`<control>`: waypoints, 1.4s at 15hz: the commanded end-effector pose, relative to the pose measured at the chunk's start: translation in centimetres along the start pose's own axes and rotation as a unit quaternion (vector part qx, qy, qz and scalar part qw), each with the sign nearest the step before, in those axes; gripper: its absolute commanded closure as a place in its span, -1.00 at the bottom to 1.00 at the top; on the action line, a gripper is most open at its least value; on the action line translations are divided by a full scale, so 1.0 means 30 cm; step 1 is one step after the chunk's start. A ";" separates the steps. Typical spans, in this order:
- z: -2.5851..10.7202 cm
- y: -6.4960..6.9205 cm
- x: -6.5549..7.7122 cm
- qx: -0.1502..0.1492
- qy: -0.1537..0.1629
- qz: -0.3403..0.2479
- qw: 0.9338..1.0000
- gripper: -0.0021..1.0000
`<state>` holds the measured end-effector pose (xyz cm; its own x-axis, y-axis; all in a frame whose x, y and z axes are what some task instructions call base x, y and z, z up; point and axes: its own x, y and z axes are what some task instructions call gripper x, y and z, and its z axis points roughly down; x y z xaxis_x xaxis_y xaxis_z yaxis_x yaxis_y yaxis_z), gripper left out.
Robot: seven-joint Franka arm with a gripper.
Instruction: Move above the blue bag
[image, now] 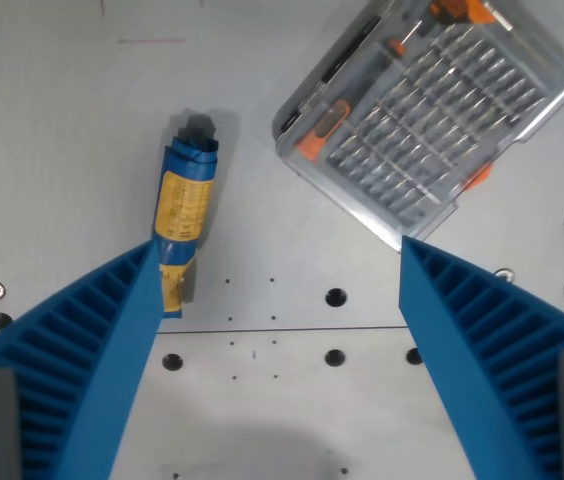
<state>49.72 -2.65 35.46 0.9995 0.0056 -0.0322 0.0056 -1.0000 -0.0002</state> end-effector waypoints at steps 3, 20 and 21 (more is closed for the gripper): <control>0.083 -0.038 -0.037 -0.001 0.048 0.063 0.997 -1.00; 0.385 -0.187 -0.189 0.015 0.056 0.170 0.984 -1.00; 0.402 -0.196 -0.198 0.016 0.055 0.177 0.983 -1.00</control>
<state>44.42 2.77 23.57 0.9753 -0.2134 -0.0574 -0.2139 -0.9768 -0.0025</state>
